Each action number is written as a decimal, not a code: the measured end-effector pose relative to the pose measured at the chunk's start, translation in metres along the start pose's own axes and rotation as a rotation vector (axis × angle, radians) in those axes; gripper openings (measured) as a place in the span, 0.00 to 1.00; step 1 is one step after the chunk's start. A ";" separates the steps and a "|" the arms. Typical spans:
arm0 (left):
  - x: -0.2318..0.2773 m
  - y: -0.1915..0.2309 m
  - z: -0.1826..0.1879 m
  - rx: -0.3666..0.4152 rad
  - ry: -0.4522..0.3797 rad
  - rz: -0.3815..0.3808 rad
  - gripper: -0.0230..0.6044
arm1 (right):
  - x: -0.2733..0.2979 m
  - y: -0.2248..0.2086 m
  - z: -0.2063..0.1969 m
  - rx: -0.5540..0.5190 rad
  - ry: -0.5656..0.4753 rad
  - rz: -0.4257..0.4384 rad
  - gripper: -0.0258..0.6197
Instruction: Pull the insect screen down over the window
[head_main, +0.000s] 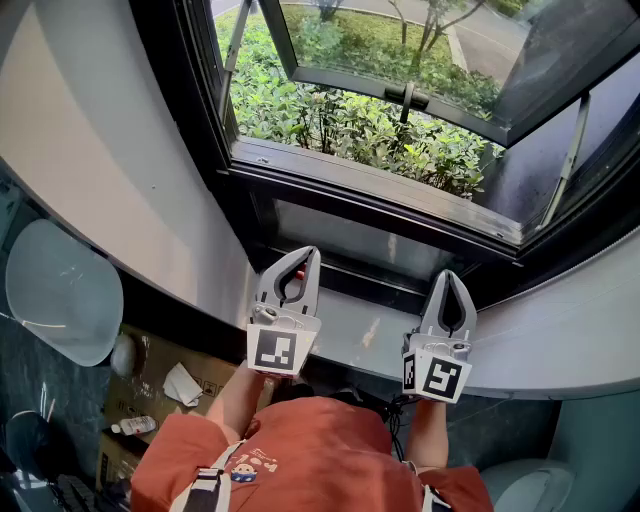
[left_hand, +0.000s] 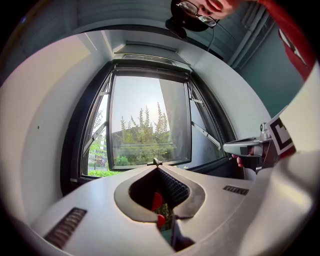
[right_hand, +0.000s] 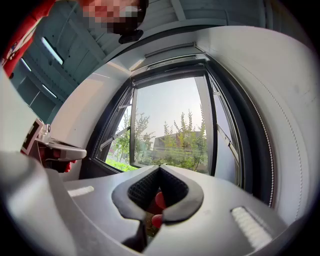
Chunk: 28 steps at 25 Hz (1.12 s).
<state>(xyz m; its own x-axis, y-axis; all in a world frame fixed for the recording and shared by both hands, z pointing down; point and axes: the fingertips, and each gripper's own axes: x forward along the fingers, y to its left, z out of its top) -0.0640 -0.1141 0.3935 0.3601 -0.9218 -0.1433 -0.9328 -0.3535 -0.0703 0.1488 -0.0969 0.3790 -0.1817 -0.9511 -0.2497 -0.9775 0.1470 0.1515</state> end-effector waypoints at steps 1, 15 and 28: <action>-0.001 0.003 0.001 0.003 -0.003 -0.001 0.04 | 0.001 0.003 0.000 0.001 0.002 -0.002 0.05; 0.008 0.015 -0.003 -0.029 -0.006 -0.050 0.04 | 0.003 0.017 0.000 -0.007 0.018 -0.064 0.05; 0.057 -0.021 0.031 -0.015 -0.064 -0.013 0.04 | 0.025 -0.046 0.030 -0.034 -0.117 -0.044 0.05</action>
<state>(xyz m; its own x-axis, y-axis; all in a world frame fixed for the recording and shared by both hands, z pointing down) -0.0240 -0.1543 0.3560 0.3716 -0.9055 -0.2049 -0.9281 -0.3679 -0.0574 0.1857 -0.1189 0.3377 -0.1517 -0.9180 -0.3665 -0.9809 0.0943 0.1699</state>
